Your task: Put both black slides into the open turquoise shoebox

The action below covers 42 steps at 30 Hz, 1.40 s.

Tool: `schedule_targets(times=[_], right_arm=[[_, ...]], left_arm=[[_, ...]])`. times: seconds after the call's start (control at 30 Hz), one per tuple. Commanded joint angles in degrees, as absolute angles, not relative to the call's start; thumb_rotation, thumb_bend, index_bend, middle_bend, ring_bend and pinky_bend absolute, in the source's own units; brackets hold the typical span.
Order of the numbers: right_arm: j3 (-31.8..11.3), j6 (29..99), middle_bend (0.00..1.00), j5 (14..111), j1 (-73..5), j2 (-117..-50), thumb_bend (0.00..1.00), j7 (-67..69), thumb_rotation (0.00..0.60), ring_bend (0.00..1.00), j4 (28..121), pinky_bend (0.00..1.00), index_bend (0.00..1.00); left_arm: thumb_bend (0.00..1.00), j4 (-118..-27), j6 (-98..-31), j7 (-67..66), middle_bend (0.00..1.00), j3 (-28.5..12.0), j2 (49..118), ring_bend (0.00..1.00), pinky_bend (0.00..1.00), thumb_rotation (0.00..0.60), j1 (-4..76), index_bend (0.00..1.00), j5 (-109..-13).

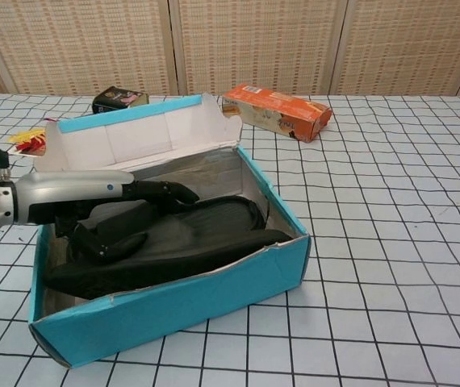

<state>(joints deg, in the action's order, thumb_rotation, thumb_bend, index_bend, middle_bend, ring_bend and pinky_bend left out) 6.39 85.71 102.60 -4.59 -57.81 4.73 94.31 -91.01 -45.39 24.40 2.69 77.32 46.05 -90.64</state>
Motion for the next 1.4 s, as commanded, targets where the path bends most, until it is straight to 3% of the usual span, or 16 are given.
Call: schedule_targets(times=[0.03,0.57,0.97,1.4], right_arm=[[6.38,85.73,0.00,102.58,-4.57,-57.82,0.17,4.67,0.600,0.00,94.31,0.00,0.00],[6.20,85.68,0.00,102.29,-4.56,-57.89,0.17,4.57,0.600,0.00,94.33,0.00,0.00],[6.25,85.81,0.00,102.44,-4.49,-57.83,0.17,4.68,0.600,0.00,94.38,0.00,0.00],[6.22,86.43,0.00,102.57,-4.24,-57.71,0.17,4.93,0.600,0.00,94.38,0.00,0.00]], left_arm=[[0.45,-89.81,-44.82,24.19,0.00,3.52,78.25,0.00,0.04,0.600,45.84,0.00,-90.45],[0.45,-86.68,-47.24,22.30,0.00,4.70,81.71,0.00,0.04,0.600,44.79,0.00,-91.75],[0.45,-91.69,-56.55,25.67,0.00,5.31,78.87,0.00,0.04,0.600,43.35,0.00,-98.05],[0.45,-91.84,-56.93,26.96,0.00,7.02,79.24,0.00,0.04,0.600,43.80,0.00,-100.24]])
